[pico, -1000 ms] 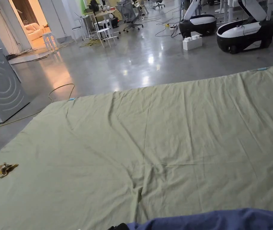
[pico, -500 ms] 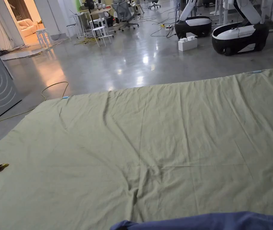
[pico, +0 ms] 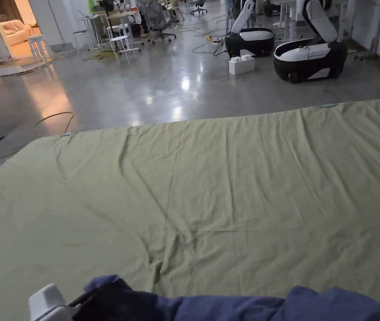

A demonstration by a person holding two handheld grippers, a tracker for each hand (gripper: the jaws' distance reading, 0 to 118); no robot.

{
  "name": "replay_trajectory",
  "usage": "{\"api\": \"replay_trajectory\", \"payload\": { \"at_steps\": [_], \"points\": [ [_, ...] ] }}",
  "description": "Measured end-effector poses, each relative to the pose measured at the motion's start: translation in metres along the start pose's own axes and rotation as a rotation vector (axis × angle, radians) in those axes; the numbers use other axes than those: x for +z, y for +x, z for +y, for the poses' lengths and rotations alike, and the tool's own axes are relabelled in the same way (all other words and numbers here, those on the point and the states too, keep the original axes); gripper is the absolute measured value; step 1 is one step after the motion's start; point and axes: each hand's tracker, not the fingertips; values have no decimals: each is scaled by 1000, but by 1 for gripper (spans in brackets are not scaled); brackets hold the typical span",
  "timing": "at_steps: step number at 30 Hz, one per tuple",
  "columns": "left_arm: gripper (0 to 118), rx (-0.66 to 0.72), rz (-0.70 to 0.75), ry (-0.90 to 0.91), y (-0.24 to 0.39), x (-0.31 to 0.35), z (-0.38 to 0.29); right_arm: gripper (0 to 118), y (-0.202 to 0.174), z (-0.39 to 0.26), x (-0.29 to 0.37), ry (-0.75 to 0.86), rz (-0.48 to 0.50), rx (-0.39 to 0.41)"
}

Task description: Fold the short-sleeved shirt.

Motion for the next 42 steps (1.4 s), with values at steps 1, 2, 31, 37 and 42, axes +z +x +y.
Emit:
{"api": "replay_trajectory", "payload": {
  "at_steps": [1,2,31,37,42],
  "points": [
    [12,-11,-50,-24,33,-7,-10,1,-1,0,1,5,4,-1],
    [12,-35,-77,-50,49,-15,-18,1,-3,1,3,10,4,0],
    [5,119,-225,-372,152,-110,-119,1,16,-29,37,-34,-53,-38],
    [1,-126,-161,-494,178,-154,-159,1,8,-26,45,-32,-58,37],
    [20,-28,-228,-348,165,-113,-108,1,15,-25,35,-17,13,-77]
  ]
}}
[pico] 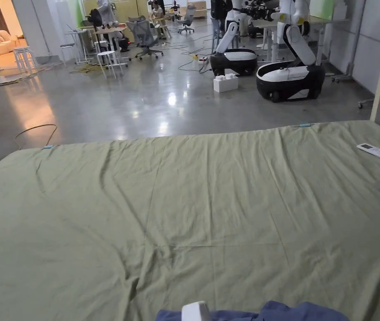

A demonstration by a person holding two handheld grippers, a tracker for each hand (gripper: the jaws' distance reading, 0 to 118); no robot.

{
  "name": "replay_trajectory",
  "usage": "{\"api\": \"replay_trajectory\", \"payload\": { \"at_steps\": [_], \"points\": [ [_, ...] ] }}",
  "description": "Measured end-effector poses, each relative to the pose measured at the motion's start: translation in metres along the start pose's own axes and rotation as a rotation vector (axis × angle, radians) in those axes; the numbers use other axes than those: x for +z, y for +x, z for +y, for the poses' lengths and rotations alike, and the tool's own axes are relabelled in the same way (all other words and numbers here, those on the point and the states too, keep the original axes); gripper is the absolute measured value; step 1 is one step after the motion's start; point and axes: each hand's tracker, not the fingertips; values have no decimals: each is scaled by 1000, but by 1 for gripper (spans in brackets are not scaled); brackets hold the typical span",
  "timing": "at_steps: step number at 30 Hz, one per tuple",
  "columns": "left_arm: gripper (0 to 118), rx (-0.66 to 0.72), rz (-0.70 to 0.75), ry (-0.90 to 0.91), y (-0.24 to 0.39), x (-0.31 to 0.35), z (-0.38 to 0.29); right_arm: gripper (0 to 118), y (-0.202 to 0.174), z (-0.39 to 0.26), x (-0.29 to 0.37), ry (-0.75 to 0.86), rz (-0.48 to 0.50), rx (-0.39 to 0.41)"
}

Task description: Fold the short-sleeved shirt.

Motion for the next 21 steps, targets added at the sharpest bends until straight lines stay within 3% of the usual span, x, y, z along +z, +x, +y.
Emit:
{"api": "replay_trajectory", "payload": {
  "at_steps": [1,3,4,8,11,14,15,17,19,20,21],
  "points": [
    [40,7,-60,44,-8,20,8,1,0,2,-2,7,6,-9],
    [93,38,-120,104,-25,62,24,1,-2,8,-8,10,17,-2],
    [102,62,-113,113,-37,75,30,1,-3,10,-11,10,30,1],
    [103,254,-56,117,-111,101,38,1,-2,13,-25,5,116,-64],
    [103,361,-35,90,-152,90,29,1,-3,13,-29,3,109,-70],
    [101,437,-81,36,-174,62,25,1,-9,14,-25,0,88,-31],
    [100,451,-97,20,-143,63,24,1,-10,14,-22,0,82,-26],
    [91,484,-134,-34,-141,44,20,1,-7,14,-18,0,68,-27],
    [68,496,-136,-52,-134,33,15,1,-2,9,-16,-2,47,-42],
    [51,547,-145,-57,-132,30,13,1,0,8,-16,-7,35,-49],
    [18,567,-135,-61,-129,27,12,1,1,8,-15,-8,21,-51]
  ]
}}
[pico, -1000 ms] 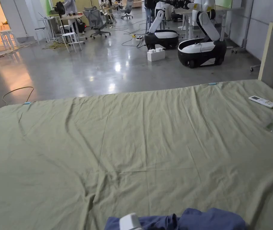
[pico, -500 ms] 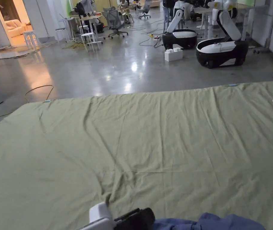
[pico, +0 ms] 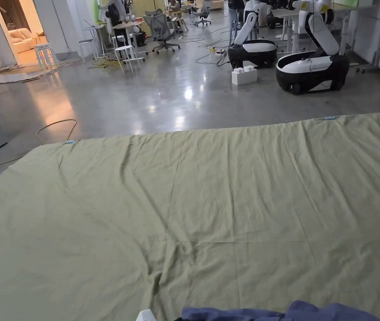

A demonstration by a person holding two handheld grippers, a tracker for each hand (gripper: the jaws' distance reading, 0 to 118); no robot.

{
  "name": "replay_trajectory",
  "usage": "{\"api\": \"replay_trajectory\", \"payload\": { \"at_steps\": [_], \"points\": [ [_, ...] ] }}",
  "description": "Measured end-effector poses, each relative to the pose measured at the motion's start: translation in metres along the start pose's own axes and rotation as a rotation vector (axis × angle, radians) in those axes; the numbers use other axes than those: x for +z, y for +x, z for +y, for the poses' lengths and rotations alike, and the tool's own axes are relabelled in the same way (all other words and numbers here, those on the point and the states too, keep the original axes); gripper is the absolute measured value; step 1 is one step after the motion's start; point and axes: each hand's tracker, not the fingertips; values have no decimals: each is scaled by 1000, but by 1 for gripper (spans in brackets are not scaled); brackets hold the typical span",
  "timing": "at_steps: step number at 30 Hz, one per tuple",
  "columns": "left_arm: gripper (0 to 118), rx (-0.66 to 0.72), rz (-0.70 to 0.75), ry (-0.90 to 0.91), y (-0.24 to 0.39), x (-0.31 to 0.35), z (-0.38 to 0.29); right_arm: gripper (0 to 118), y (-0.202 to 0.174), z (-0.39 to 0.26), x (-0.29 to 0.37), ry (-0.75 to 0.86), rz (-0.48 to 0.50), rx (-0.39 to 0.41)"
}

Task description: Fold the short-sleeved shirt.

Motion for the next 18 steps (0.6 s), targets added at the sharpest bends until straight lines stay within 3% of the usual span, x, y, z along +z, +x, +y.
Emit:
{"api": "replay_trajectory", "payload": {
  "at_steps": [6,10,14,18],
  "points": [
    [13,-22,-28,90,-10,27,13,1,0,4,4,2,-24,19],
    [13,-98,-47,200,-10,100,37,1,-3,9,2,7,-19,44],
    [13,-234,168,323,0,183,63,1,2,3,-10,-11,16,43],
    [13,-401,324,332,17,202,68,1,-4,-1,-21,-29,46,30]
  ]
}}
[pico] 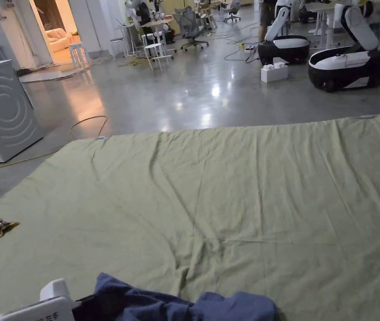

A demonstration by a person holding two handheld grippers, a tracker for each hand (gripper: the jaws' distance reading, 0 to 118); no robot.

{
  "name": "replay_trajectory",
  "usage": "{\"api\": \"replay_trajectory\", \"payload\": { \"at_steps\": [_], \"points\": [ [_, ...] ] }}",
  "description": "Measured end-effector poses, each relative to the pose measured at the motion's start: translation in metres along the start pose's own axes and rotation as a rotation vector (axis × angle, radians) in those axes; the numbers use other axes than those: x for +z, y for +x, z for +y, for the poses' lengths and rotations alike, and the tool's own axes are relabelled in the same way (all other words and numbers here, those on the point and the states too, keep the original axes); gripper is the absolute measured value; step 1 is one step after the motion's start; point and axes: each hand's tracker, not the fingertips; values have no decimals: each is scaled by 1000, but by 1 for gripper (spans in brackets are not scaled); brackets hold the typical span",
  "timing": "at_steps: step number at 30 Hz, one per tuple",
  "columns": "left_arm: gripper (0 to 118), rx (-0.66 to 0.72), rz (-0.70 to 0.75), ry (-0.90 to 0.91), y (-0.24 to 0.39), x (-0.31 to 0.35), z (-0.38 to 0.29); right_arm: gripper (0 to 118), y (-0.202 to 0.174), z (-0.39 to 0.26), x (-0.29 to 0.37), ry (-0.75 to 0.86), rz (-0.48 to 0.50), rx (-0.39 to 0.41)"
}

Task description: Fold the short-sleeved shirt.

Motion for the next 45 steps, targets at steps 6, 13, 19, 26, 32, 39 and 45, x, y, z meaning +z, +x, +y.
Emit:
{"api": "replay_trajectory", "payload": {
  "at_steps": [6,13,19,26,32,39,45],
  "points": [
    [13,-262,19,-31,95,-51,-39,1,-11,3,1,9,28,-4],
    [14,-345,32,-247,180,-158,-107,1,-5,1,22,24,-42,17],
    [74,-141,-177,-204,169,-157,-100,1,16,-5,27,12,-73,-51],
    [25,52,-173,-17,132,-114,-73,1,14,-4,16,18,-36,-61],
    [7,1,-257,-261,155,-178,-124,1,0,-5,2,15,-6,-90],
    [2,-164,-104,-324,184,-205,-147,1,-16,-15,-15,-63,71,-73],
    [2,73,-462,-177,161,-138,-110,1,-42,-10,-68,-111,199,18]
  ]
}}
